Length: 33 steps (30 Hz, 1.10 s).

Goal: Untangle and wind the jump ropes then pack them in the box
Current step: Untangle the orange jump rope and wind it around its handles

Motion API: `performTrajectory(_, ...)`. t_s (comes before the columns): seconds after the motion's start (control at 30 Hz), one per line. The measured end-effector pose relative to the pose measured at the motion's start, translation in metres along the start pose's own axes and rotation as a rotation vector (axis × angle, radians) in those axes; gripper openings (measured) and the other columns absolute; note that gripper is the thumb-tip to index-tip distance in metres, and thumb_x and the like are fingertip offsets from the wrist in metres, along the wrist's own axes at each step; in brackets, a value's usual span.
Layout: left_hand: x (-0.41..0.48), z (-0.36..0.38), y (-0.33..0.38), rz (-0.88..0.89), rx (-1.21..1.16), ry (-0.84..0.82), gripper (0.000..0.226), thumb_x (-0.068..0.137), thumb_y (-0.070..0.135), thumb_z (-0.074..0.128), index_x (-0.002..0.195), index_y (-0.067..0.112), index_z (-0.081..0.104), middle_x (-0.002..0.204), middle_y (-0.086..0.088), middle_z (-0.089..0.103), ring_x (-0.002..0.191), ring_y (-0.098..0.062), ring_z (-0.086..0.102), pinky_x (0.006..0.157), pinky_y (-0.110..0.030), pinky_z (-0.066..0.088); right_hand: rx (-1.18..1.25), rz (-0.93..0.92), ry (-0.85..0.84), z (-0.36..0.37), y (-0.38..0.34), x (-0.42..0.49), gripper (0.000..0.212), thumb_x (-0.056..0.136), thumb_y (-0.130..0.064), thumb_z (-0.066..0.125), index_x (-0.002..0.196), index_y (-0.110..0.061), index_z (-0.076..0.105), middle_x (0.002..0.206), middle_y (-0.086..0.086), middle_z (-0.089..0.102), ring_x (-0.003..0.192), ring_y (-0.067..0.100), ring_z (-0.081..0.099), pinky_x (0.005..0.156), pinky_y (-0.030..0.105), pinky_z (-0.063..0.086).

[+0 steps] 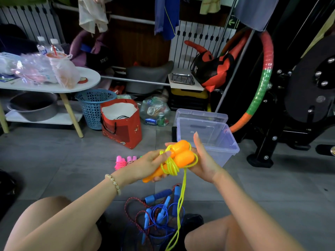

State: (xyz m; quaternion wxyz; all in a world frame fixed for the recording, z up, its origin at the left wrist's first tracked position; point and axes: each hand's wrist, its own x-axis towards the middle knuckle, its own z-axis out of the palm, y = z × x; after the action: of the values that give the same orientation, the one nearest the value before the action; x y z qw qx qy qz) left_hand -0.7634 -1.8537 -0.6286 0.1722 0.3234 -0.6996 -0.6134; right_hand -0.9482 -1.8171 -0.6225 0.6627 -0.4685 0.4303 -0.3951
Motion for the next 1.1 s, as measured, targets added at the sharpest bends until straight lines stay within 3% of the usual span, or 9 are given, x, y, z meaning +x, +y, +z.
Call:
performTrajectory(0.07, 0.004, 0.004, 0.0, -0.031, -0.11, 0.082, 0.042, 0.099, 0.042, 0.031, 0.101, 0.004, 0.047, 0.061, -0.005, 0.054, 0.041, -0.012, 0.043, 0.041, -0.02, 0.039, 0.038, -0.029, 0.017, 0.002, 0.012, 0.005, 0.09, 0.066, -0.088, 0.04, 0.121, -0.02, 0.061, 0.115, 0.03, 0.056, 0.098, 0.024, 0.047, 0.087, 0.034, 0.036)
performTrajectory(0.13, 0.011, 0.005, -0.005, -0.049, -0.129, 0.212, 0.037, 0.098, 0.045, 0.035, 0.112, 0.012, 0.044, 0.062, -0.006, 0.055, 0.042, -0.013, 0.044, 0.041, -0.02, 0.038, -0.034, -0.044, 0.085, 0.005, 0.021, 0.007, 0.085, 0.062, -0.089, 0.045, 0.111, -0.022, 0.06, 0.086, 0.014, 0.045, 0.072, 0.012, 0.038, 0.067, 0.025, 0.033)
performTrajectory(0.23, 0.021, 0.001, -0.013, -0.023, -0.231, 0.407, 0.035, 0.098, 0.045, 0.038, 0.127, 0.026, 0.039, 0.065, -0.01, 0.056, 0.043, -0.016, 0.046, 0.042, -0.022, 0.038, -0.195, -0.033, 0.197, 0.011, 0.035, 0.006, 0.077, 0.071, -0.082, 0.044, 0.104, -0.014, 0.059, 0.084, 0.01, 0.039, 0.059, 0.009, 0.035, 0.059, 0.024, 0.033)
performTrajectory(0.37, 0.025, -0.013, -0.016, -0.023, -0.272, 0.585, 0.035, 0.098, 0.045, 0.038, 0.123, 0.021, 0.038, 0.067, -0.009, 0.058, 0.042, -0.015, 0.047, 0.043, -0.025, 0.039, -0.349, -0.036, 0.212, 0.018, 0.051, -0.003, 0.02, 0.097, -0.035, 0.046, 0.112, -0.025, 0.056, 0.07, -0.002, 0.04, 0.055, 0.007, 0.033, 0.052, 0.019, 0.031)
performTrajectory(0.5, 0.025, -0.016, -0.021, -0.056, -0.213, 0.652, 0.036, 0.097, 0.045, 0.041, 0.113, 0.012, 0.036, 0.065, -0.011, 0.056, 0.038, -0.013, 0.045, 0.04, -0.023, 0.037, -0.542, -0.09, 0.209, 0.017, 0.049, -0.009, 0.024, 0.097, -0.017, 0.05, 0.119, -0.024, 0.055, 0.047, -0.019, 0.046, 0.049, -0.003, 0.043, 0.054, 0.01, 0.033)
performTrajectory(0.7, 0.018, -0.015, -0.025, -0.054, 0.282, 0.397, 0.033, 0.096, 0.04, 0.046, 0.109, 0.012, 0.037, 0.062, -0.004, 0.054, 0.034, -0.002, 0.047, 0.036, -0.016, 0.035, -0.593, -0.239, 0.33, 0.002, 0.017, -0.008, 0.004, 0.091, -0.015, 0.059, 0.088, -0.018, 0.061, 0.061, -0.012, 0.062, 0.052, -0.002, 0.051, 0.057, 0.008, 0.037)
performTrajectory(0.9, 0.015, -0.013, -0.013, 0.021, 0.535, 0.072, 0.03, 0.094, 0.045, 0.047, 0.109, 0.02, 0.039, 0.067, 0.004, 0.054, 0.048, 0.001, 0.051, 0.048, -0.01, 0.036, -0.628, -0.249, 0.266, 0.001, -0.003, 0.001, 0.012, 0.087, -0.017, 0.065, 0.079, -0.015, 0.058, 0.059, -0.001, 0.061, 0.057, 0.008, 0.056, 0.063, 0.02, 0.048)
performTrajectory(1.0, 0.018, -0.014, -0.012, 0.004, 0.713, 0.03, 0.053, 0.08, 0.068, 0.053, 0.108, 0.022, 0.046, 0.081, 0.006, 0.059, 0.071, -0.002, 0.057, 0.066, -0.024, 0.046, -0.653, -0.239, 0.213, 0.005, -0.004, 0.006, 0.013, 0.083, -0.019, 0.07, 0.076, -0.018, 0.059, 0.058, -0.004, 0.062, 0.058, 0.009, 0.059, 0.064, 0.02, 0.048)
performTrajectory(1.1, 0.02, -0.01, -0.012, -0.029, 0.814, 0.005, 0.075, 0.064, 0.087, 0.041, 0.108, 0.028, 0.057, 0.097, 0.005, 0.066, 0.088, -0.014, 0.062, 0.081, -0.039, 0.051, -0.662, -0.232, 0.164, 0.009, -0.005, 0.012, 0.019, 0.077, -0.018, 0.076, 0.072, -0.018, 0.058, 0.058, -0.005, 0.061, 0.057, 0.01, 0.057, 0.059, 0.022, 0.048)
